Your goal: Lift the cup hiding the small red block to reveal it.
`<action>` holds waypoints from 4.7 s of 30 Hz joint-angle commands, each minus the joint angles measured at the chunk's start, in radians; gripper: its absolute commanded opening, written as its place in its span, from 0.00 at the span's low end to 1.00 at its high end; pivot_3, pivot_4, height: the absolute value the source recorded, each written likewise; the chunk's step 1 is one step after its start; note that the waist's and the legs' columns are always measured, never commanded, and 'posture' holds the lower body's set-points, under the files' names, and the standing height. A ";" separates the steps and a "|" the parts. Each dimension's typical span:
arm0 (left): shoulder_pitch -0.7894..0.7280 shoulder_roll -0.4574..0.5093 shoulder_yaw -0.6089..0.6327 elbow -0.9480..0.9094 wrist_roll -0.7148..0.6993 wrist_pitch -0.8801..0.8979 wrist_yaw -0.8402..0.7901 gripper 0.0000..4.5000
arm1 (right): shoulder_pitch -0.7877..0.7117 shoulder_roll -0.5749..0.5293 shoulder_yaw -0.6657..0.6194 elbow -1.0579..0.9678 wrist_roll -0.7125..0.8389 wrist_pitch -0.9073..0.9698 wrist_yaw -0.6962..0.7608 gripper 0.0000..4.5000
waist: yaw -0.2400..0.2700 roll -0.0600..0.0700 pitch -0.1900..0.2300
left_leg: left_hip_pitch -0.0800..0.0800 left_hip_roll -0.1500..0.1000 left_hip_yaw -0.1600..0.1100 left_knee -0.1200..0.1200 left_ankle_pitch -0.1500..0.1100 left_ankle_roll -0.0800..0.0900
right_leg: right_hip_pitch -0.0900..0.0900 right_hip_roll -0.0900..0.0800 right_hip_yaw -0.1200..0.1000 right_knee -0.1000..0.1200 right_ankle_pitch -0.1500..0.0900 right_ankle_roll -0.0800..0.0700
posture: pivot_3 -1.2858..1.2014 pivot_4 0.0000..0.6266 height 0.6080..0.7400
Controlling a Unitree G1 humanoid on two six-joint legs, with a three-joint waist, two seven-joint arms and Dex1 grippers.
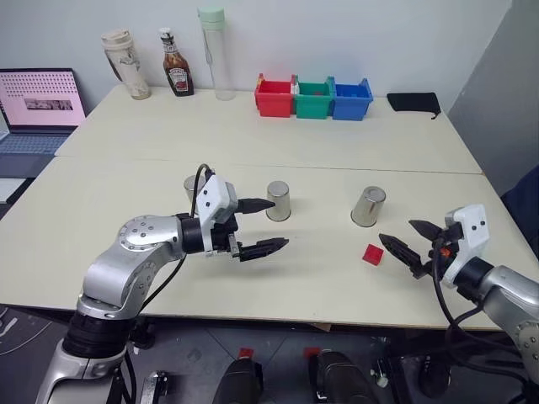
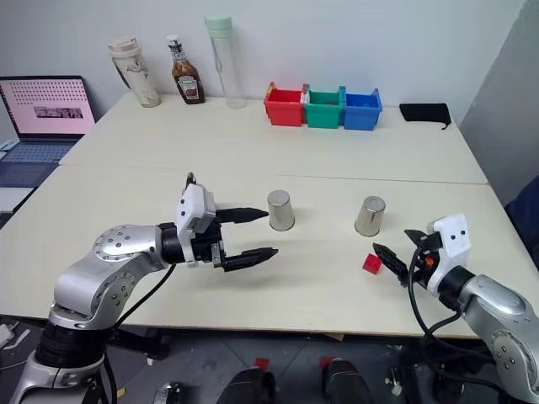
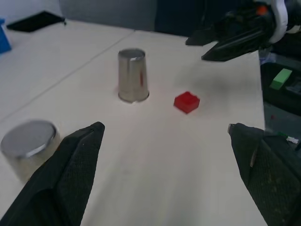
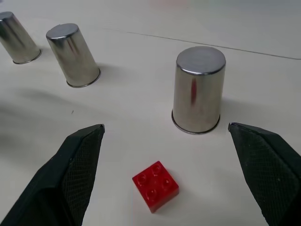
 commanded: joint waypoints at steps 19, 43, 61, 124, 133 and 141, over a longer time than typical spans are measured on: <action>0.459 -0.076 0.240 -0.234 0.021 -0.008 0.330 1.00 | 0.313 0.043 -0.089 -0.267 0.048 -0.030 -0.038 1.00 | 0.001 0.000 -0.001 | 0.002 0.003 0.001 0.002 0.000 0.001 | 0.002 -0.007 -0.001 -0.001 -0.006 -0.007 | 0.52 0.24 1.00; 0.420 -0.081 0.206 -0.266 -0.009 0.056 0.373 1.00 | 0.232 0.070 -0.063 -0.212 0.062 -0.027 -0.082 1.00 | 0.000 0.000 -0.001 | 0.001 0.002 0.000 0.000 0.000 0.001 | 0.001 -0.004 -0.001 0.000 -0.005 -0.007 | 0.52 0.24 1.00; 0.396 -0.073 0.234 -0.238 -0.013 0.064 0.394 1.00 | 0.200 0.064 -0.051 -0.213 0.071 -0.003 -0.083 1.00 | 0.000 0.000 -0.001 | 0.001 0.002 -0.001 0.000 0.000 0.001 | 0.001 -0.003 -0.001 0.000 -0.005 -0.007 | 0.52 0.24 1.00; -0.374 -0.557 0.044 0.744 0.413 -0.453 0.723 0.61 | 0.195 -0.063 0.070 -0.204 -0.154 -0.255 0.170 1.00 | 0.026 -0.002 -0.002 | 0.000 -0.001 0.002 0.002 0.000 0.001 | 0.002 0.000 -0.002 0.000 0.002 0.005 | 0.52 0.24 1.00; -0.385 -0.595 0.060 0.916 0.441 -0.387 0.828 0.61 | 0.164 -0.070 0.064 -0.196 -0.136 -0.232 0.169 1.00 | 0.026 -0.003 -0.002 | 0.000 -0.001 0.002 0.002 0.000 0.001 | 0.002 0.000 -0.002 0.000 0.002 0.005 | 0.52 0.24 1.00; -0.364 -0.578 0.053 0.914 0.474 -0.377 0.841 0.98 | 0.144 -0.069 0.060 -0.211 -0.123 -0.200 0.156 1.00 | 0.026 -0.003 -0.002 | 0.000 -0.001 0.002 0.002 0.000 0.001 | 0.002 -0.001 -0.002 0.000 0.002 0.005 | 0.52 0.24 1.00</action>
